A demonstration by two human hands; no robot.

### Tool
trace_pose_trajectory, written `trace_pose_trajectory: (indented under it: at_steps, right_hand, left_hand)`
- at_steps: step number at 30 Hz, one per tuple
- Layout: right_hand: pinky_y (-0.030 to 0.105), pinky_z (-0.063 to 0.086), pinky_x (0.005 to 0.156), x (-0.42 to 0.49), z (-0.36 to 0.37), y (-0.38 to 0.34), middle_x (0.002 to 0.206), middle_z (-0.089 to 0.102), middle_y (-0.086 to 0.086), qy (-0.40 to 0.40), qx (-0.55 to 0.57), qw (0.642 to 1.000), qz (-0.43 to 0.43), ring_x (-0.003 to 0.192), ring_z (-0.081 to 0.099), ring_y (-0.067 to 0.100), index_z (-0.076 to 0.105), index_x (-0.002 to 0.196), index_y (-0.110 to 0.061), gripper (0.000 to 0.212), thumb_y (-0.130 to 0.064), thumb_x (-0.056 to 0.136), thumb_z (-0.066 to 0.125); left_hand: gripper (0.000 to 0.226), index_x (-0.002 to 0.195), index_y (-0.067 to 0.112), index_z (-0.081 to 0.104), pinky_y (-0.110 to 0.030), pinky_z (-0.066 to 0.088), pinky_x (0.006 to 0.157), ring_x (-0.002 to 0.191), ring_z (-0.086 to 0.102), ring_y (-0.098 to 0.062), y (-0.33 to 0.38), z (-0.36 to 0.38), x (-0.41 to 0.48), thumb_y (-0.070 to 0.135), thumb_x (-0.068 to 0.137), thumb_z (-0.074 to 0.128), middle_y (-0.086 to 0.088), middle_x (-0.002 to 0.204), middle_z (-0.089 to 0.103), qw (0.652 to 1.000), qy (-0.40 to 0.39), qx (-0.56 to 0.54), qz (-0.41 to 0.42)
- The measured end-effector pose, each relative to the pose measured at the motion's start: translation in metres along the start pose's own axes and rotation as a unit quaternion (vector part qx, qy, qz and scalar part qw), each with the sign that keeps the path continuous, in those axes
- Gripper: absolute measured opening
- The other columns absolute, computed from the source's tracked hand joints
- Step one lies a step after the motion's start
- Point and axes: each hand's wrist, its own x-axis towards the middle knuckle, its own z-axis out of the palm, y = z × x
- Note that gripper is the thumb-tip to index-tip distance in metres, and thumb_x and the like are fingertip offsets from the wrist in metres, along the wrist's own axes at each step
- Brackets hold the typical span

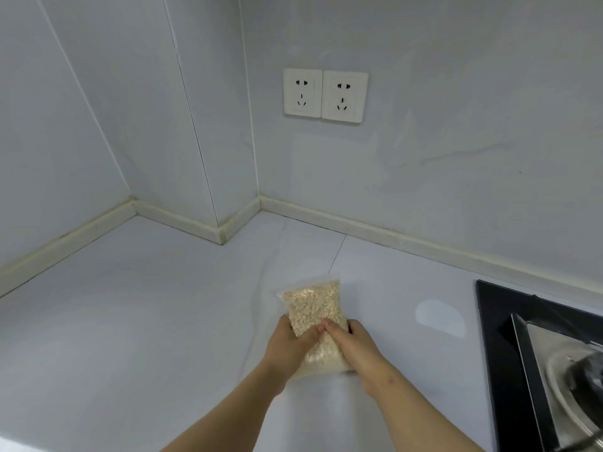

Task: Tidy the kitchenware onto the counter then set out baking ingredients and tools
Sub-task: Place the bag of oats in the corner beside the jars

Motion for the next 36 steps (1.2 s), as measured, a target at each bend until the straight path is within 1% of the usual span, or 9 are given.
trace_pose_trajectory:
  at_steps: [3,8,11,17,20,23,26,30,36]
  right_hand:
    - [0.036,0.052,0.088,0.008,-0.002,0.003,0.107,0.063,0.001,0.006,-0.034,0.999,0.011,0.097,0.062,0.018,0.052,0.113,-0.017,0.04,-0.046,0.087,0.058]
    - [0.031,0.047,0.085,0.009,0.003,0.004,0.105,0.06,0.002,0.034,-0.056,0.998,0.012,0.097,0.058,0.019,0.051,0.109,-0.016,0.038,-0.048,0.088,0.055]
    - [0.036,0.046,0.094,0.009,0.008,0.012,0.1,0.06,-0.004,0.069,-0.095,0.993,0.015,0.101,0.057,0.021,0.049,0.102,-0.023,0.038,-0.057,0.085,0.051]
    - [0.037,0.043,0.096,-0.012,0.013,0.022,0.078,0.052,-0.01,0.13,-0.155,0.979,0.002,0.089,0.056,0.02,0.047,0.092,-0.02,0.036,-0.055,0.089,0.046]
    - [0.037,0.042,0.095,-0.024,0.012,0.027,0.077,0.052,-0.007,0.137,-0.169,0.976,0.001,0.09,0.057,0.022,0.047,0.091,-0.016,0.04,-0.056,0.089,0.045]
    - [0.035,0.041,0.094,-0.035,0.012,0.034,0.081,0.055,-0.004,0.131,-0.177,0.975,0.01,0.093,0.056,0.023,0.048,0.089,-0.017,0.038,-0.055,0.088,0.046]
    - [0.034,0.042,0.083,-0.05,0.007,0.037,0.071,0.052,-0.004,0.115,-0.086,0.989,0.036,0.082,0.053,0.021,0.044,0.077,-0.019,0.03,-0.047,0.084,0.052]
    - [0.023,0.032,0.057,-0.089,-0.025,0.036,0.069,0.04,-0.003,0.122,0.048,0.991,0.01,0.062,0.039,0.012,0.037,0.075,-0.015,0.028,-0.032,0.087,0.055]
    - [0.024,0.038,0.067,-0.177,-0.131,0.051,0.086,0.051,0.0,0.182,0.156,0.97,-0.052,0.075,0.049,0.011,0.049,0.093,-0.013,0.022,-0.032,0.088,0.058]
  left_hand:
    - [0.036,0.115,0.018,0.05,-0.023,0.051,0.069,0.091,0.063,-0.011,0.003,0.001,0.006,0.03,0.085,0.066,0.003,0.104,0.064,1.0,0.021,0.0,-0.014]
    - [0.032,0.113,0.014,0.048,-0.026,0.05,0.066,0.088,0.061,-0.016,0.005,0.002,0.009,0.032,0.089,0.061,-0.001,0.103,0.061,0.998,0.043,0.015,-0.033]
    - [0.026,0.108,0.016,0.047,-0.021,0.042,0.059,0.079,0.055,-0.009,0.004,0.002,0.007,0.034,0.091,0.056,0.004,0.093,0.056,0.998,0.048,0.042,-0.021]
    - [0.021,0.105,0.017,0.047,-0.025,0.046,0.068,0.085,0.058,-0.013,-0.007,0.003,0.0,0.034,0.093,0.052,0.002,0.097,0.058,0.996,0.052,0.076,0.021]
    - [0.026,0.106,0.016,0.047,-0.032,0.046,0.079,0.092,0.058,-0.02,-0.014,0.005,-0.01,0.037,0.092,0.052,-0.001,0.098,0.058,0.993,0.059,0.097,0.025]
    - [0.029,0.11,0.015,0.045,-0.032,0.047,0.075,0.091,0.058,-0.02,-0.017,0.004,-0.025,0.036,0.091,0.053,-0.002,0.1,0.057,0.993,0.064,0.099,0.006]
    - [0.03,0.114,0.014,0.044,-0.027,0.044,0.057,0.079,0.057,-0.015,-0.012,0.009,-0.041,0.032,0.092,0.054,-0.001,0.095,0.055,0.997,0.041,0.063,-0.032]
    - [0.028,0.115,0.015,0.041,-0.026,0.043,0.053,0.079,0.057,-0.014,0.002,0.042,-0.074,0.03,0.094,0.052,-0.002,0.099,0.055,0.999,0.013,0.021,-0.03]
    - [0.023,0.114,0.018,0.044,-0.022,0.043,0.053,0.078,0.058,-0.008,0.025,0.151,-0.149,0.027,0.094,0.052,0.006,0.094,0.057,0.996,-0.068,0.024,0.06]
